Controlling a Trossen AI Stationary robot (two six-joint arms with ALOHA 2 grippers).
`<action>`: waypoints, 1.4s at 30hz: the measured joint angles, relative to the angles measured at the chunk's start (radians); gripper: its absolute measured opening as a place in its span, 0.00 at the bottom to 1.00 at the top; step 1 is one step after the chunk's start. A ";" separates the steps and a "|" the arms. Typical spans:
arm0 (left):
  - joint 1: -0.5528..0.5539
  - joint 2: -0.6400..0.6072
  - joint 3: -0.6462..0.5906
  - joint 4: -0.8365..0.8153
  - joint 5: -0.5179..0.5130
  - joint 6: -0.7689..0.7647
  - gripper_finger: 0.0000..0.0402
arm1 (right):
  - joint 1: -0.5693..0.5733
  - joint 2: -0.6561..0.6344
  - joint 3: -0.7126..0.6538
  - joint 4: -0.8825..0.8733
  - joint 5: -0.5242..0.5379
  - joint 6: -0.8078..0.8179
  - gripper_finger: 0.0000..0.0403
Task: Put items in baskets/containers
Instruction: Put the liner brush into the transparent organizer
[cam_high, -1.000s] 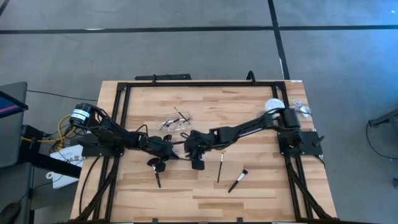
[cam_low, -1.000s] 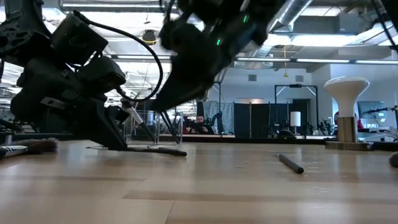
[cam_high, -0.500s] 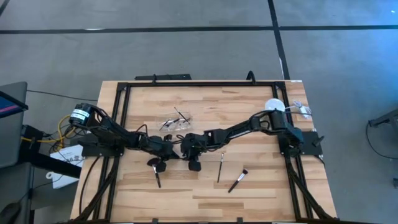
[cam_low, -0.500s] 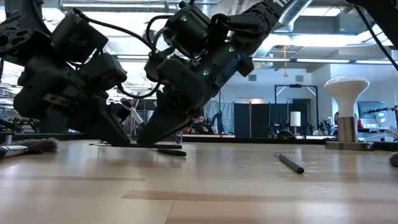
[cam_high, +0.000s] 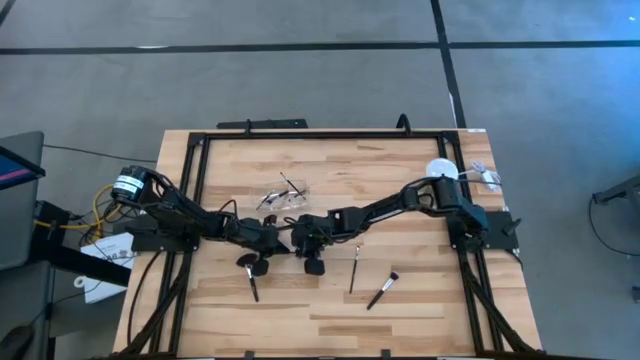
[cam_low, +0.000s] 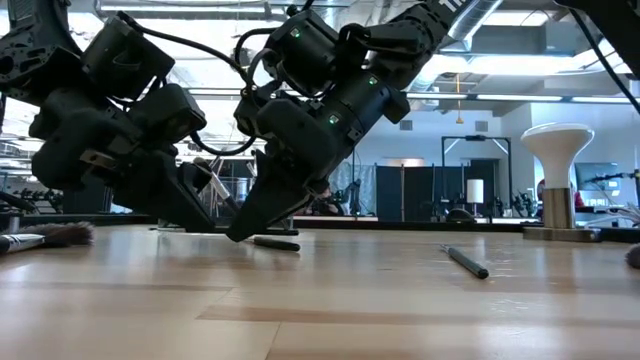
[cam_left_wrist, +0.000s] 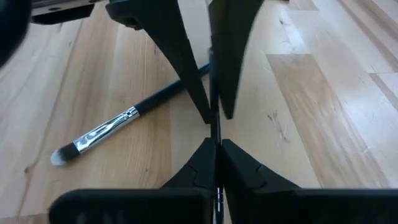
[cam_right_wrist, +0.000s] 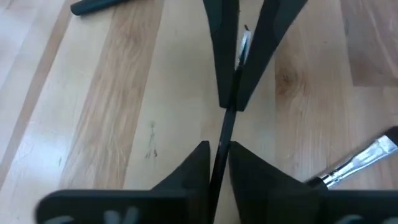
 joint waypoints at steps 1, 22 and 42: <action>0.000 0.000 0.000 0.000 0.000 -0.002 0.04 | -0.003 0.000 0.000 -0.002 0.001 0.002 0.06; -0.023 -0.409 -0.035 0.002 -0.148 -0.024 0.16 | -0.033 -0.273 -0.002 -0.262 0.235 -0.078 0.02; 0.026 -0.605 -0.058 0.033 -0.391 0.179 0.28 | -0.250 -0.382 -0.490 0.946 -0.229 -0.014 0.01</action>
